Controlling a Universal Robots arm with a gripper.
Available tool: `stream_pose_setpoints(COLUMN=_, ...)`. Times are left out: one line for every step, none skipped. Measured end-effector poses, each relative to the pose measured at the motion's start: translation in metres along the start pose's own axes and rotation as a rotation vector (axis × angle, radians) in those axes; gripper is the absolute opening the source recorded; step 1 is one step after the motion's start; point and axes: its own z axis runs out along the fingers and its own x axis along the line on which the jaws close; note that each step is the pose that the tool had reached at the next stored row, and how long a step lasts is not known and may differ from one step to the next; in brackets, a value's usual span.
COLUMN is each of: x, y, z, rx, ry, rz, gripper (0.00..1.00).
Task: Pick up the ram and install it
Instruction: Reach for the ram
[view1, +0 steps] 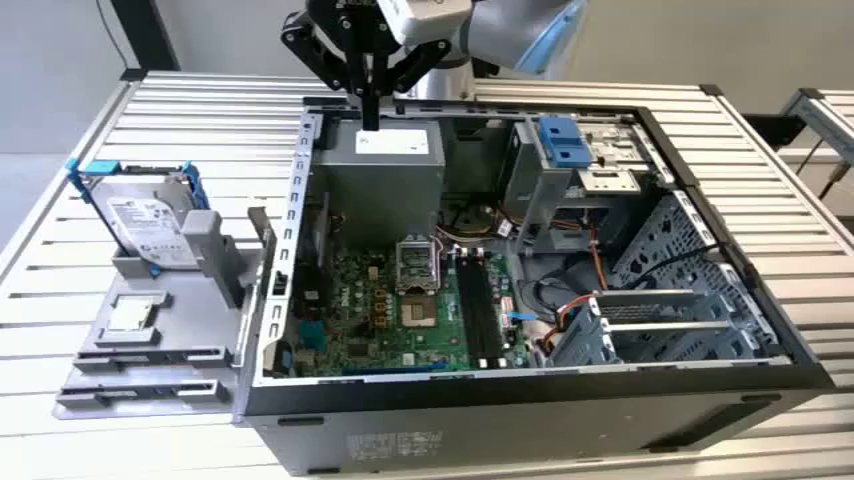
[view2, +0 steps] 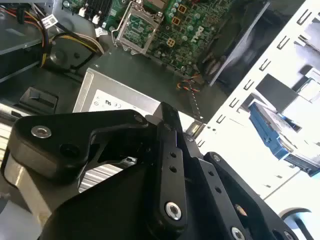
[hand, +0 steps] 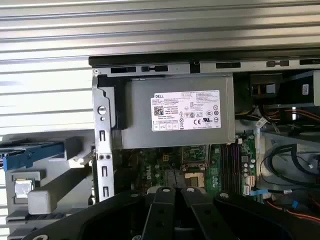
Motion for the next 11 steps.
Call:
stream_pose_setpoints(x=0.0000, y=0.0000, z=0.0000, rx=-0.0001, ry=0.0000, rz=0.000, gripper=0.00)
stream_pose_setpoints(x=0.0000, y=0.0000, z=0.0000, rx=0.0000, ry=0.0000, rz=0.000, gripper=0.00)
stream_pose_setpoints(x=0.0000, y=0.0000, z=0.0000, rx=-0.0001, ry=0.0000, rz=0.000, gripper=0.00)
stream_pose_setpoints(x=0.0000, y=0.0000, z=0.0000, rx=-0.0001, ry=0.0000, rz=0.000, gripper=0.00)
stream_pose_setpoints(x=0.0000, y=0.0000, z=0.0000, rx=-0.0001, ry=0.0000, rz=0.000, gripper=0.00)
stream_pose_setpoints(x=0.0000, y=0.0000, z=0.0000, rx=-0.0001, ry=0.0000, rz=0.000, gripper=0.00)
stream_pose_setpoints(x=0.0000, y=0.0000, z=0.0000, rx=-0.0001, ry=0.0000, rz=0.000, gripper=0.00)
stream_pose_setpoints(x=0.0000, y=0.0000, z=0.0000, rx=0.0000, ry=0.0000, rz=0.000, gripper=0.00)
stream_pose_setpoints(x=0.0000, y=0.0000, z=0.0000, rx=-0.0001, ry=0.0000, rz=0.000, gripper=0.00)
stream_pose_setpoints(x=0.0000, y=0.0000, z=0.0000, rx=0.0000, ry=-0.0001, rz=0.000, gripper=0.00)
stream_pose_setpoints(x=0.0000, y=0.0000, z=0.0000, rx=0.0000, ry=0.0000, rz=0.000, gripper=0.00)
